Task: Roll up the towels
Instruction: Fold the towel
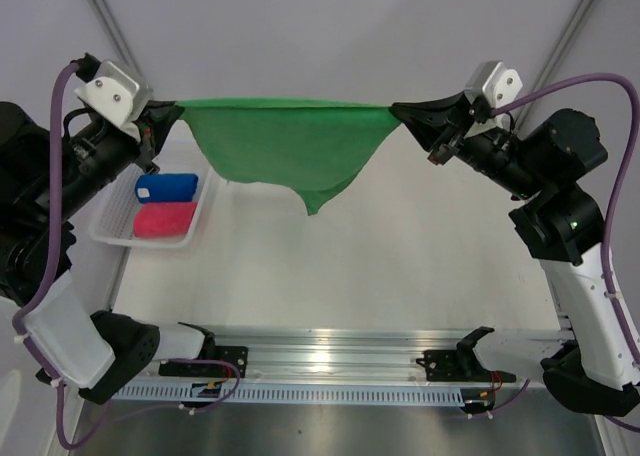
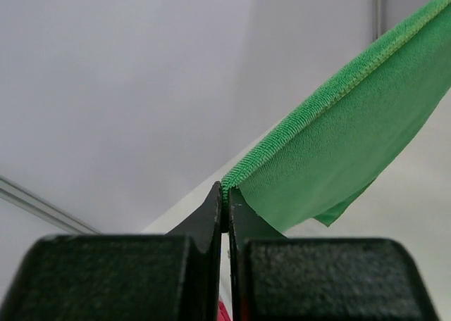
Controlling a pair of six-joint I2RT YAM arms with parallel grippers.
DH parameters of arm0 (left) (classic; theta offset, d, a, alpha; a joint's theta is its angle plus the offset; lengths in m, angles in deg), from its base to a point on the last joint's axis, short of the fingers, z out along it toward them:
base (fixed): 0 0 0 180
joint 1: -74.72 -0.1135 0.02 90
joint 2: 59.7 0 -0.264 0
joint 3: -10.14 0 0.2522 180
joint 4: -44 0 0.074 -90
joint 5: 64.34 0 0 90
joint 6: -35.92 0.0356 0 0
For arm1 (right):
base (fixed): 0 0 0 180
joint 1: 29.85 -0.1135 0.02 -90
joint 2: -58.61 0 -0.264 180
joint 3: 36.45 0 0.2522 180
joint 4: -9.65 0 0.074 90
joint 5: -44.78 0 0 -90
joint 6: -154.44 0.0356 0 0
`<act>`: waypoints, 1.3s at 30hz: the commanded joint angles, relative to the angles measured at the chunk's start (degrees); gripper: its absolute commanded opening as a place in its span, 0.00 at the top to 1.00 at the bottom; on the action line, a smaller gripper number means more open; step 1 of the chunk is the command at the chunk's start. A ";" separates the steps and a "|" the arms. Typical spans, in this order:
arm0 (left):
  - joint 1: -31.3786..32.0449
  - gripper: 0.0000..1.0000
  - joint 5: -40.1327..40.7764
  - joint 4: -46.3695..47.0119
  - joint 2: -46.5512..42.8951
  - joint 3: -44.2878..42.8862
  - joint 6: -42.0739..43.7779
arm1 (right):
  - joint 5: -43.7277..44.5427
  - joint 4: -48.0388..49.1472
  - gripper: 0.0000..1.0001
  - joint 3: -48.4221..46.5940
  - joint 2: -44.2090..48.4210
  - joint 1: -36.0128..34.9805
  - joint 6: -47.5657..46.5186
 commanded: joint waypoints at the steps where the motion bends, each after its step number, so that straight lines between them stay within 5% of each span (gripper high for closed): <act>1: -0.49 0.99 2.15 -2.73 1.52 -1.89 1.78 | 3.65 -2.76 1.00 -5.20 1.00 0.41 -2.27; 11: -0.49 0.99 4.25 0.15 5.64 -0.84 2.65 | 7.96 -3.30 1.00 -7.40 -4.70 0.58 -5.34; 15: -0.58 0.99 7.24 5.51 10.12 -0.13 3.09 | 7.54 -1.37 1.00 -9.94 -10.93 6.11 -3.60; 29: -1.99 0.99 16.72 29.69 26.20 -1.71 3.01 | 18.77 6.53 1.00 -49.14 -50.84 16.31 1.94; 39: -2.43 0.99 15.77 34.27 28.33 0.04 3.97 | 19.74 11.38 1.00 -48.80 -51.38 17.81 2.31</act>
